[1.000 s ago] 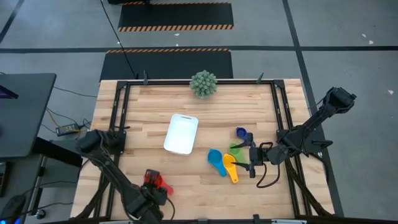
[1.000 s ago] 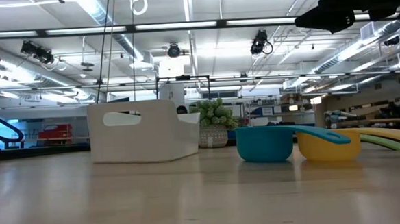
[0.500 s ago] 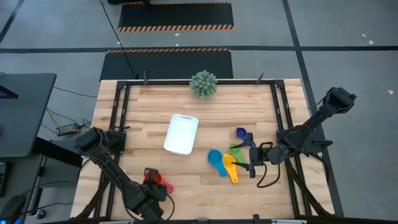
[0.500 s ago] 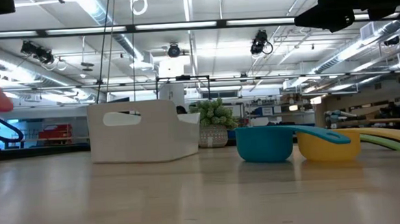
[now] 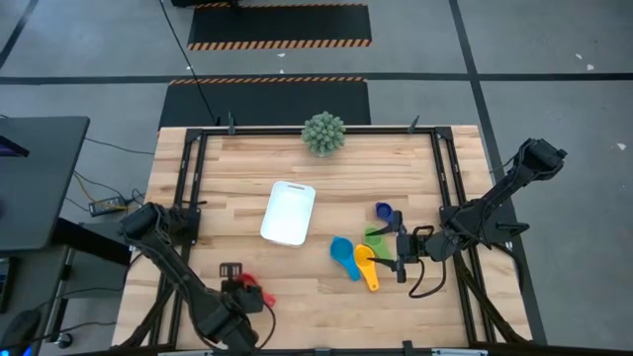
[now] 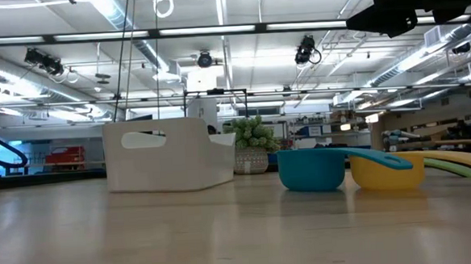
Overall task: Nest measuring cups in basket
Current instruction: Stack the light blue measuring cup on the top of the red measuring cup
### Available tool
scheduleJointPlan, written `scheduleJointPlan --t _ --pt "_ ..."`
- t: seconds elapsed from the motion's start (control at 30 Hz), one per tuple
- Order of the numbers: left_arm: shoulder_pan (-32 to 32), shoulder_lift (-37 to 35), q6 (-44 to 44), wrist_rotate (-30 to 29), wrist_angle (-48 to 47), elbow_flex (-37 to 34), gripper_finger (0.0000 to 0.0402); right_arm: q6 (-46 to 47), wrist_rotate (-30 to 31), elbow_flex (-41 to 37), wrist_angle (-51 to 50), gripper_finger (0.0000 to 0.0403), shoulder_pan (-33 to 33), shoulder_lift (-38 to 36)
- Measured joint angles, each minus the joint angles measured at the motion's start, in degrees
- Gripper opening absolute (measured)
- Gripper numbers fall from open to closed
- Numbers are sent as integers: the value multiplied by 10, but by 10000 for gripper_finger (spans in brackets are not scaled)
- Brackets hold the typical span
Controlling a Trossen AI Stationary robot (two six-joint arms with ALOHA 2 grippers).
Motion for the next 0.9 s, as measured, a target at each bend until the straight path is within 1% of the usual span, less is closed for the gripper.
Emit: scheduleJointPlan --t 0.03,0.1,0.2,0.3,0.37,0.5,0.57,0.67,0.77,0.83,0.9 --pt "-6 0 2 -12 -3 -4 112 0 0 0 0 299 0 0" --pt "-16 0 9 -14 -3 -20 110 0 0 0 0 299 0 0" --pt "-28 0 4 19 -4 -36 105 0 0 0 0 299 0 0" --pt "-40 -6 -23 32 0 -45 96 0 0 0 4 299 0 0" --pt "-51 -24 -65 32 7 -58 91 -1 0 0 8 299 0 0" --pt "-77 -56 -146 25 84 -111 82 -3 -5 0 13 299 0 0" --pt "-87 -73 -177 14 136 -148 80 -4 -13 0 14 299 0 0" --pt "-97 -88 -218 12 219 -213 80 -4 -14 0 15 299 0 0" --pt "-102 -103 -262 3 275 -269 80 -5 -14 0 17 299 0 0" --pt "-103 -111 -287 2 304 -299 86 -5 -14 0 17 299 0 0" --pt "-103 -118 -307 -1 326 -321 102 -5 -14 0 17 299 0 0"
